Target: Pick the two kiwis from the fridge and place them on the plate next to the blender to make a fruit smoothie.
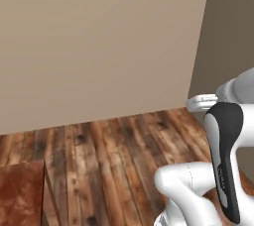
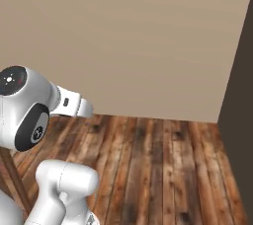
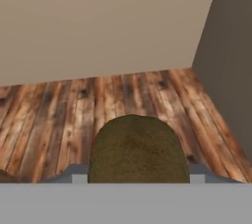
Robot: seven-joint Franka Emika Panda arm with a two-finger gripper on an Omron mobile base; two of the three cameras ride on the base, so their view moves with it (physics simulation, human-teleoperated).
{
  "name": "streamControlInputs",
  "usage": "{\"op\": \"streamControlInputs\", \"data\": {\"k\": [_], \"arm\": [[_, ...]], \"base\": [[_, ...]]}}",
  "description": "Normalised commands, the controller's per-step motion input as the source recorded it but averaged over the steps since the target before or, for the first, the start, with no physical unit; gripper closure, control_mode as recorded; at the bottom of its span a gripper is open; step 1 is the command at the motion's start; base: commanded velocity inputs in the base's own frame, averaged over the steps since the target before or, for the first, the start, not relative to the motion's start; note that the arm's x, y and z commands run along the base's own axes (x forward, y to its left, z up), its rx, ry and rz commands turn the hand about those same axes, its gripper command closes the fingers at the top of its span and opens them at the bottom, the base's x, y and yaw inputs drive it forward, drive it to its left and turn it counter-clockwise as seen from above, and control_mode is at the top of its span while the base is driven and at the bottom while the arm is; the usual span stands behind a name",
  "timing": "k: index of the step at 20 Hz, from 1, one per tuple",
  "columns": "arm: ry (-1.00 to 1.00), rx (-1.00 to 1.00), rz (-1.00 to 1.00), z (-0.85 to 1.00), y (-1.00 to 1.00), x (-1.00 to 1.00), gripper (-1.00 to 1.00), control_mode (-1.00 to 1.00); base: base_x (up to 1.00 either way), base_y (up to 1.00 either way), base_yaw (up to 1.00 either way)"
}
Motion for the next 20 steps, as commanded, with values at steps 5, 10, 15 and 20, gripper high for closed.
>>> {"op": "streamControlInputs", "data": {"k": [5, 10, 15, 20], "arm": [[0.00, 0.00, 0.00, 0.00, 0.00, 0.00, 1.00, 1.00], [0.00, 0.00, 0.00, 0.00, 0.00, 0.00, 1.00, 1.00], [0.00, 0.00, 0.00, 0.00, 0.00, 0.00, 1.00, 1.00], [0.00, 0.00, 0.00, 0.00, 0.00, 0.00, 1.00, 1.00]], "base": [[1.00, 0.11, 0.06], [1.00, 0.03, 0.22], [0.86, -0.11, 0.83], [0.72, -0.11, 0.89]]}}
